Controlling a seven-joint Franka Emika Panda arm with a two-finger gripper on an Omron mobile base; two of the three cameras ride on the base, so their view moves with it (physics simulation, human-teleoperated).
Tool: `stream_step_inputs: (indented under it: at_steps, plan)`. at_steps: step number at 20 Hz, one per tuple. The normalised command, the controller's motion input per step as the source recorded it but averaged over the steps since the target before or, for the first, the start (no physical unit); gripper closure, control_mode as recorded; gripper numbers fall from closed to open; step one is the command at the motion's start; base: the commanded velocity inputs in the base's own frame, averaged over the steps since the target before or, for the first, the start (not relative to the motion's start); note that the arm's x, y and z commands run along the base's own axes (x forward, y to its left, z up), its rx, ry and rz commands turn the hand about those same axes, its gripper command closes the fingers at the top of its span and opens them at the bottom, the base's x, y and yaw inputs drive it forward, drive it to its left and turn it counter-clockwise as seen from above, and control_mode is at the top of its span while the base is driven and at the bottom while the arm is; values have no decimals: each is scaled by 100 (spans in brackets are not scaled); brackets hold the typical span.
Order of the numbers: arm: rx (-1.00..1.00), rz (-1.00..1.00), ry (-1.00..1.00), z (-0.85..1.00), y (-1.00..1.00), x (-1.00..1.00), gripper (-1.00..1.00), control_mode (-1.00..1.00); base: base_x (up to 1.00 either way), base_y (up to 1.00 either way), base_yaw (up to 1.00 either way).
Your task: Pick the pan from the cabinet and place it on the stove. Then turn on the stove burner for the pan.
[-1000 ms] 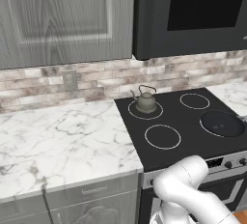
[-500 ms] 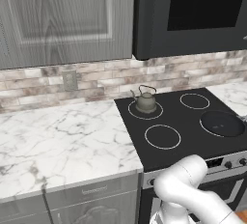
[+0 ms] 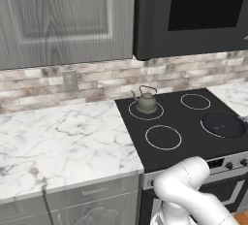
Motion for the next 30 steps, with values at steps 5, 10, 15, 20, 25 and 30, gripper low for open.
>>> stream_step_inputs:
  at_steps: [5,10,15,20,25,30]
  plan:
    - [0,-1,8,0,13,1,-100,-100,0,0,0]
    - [0,-3,9,0,-12,2,-100,-100,0,0,0]
    - [2,-2,6,0,-16,0,-100,-100,0,0,0]
    - [1,-2,7,0,-3,0,-100,-100,0,0,0]
    - [0,0,6,0,0,0,-100,-100,0,0,0]
    - [0,0,3,3,0,0,-100,-100,0,0,0]
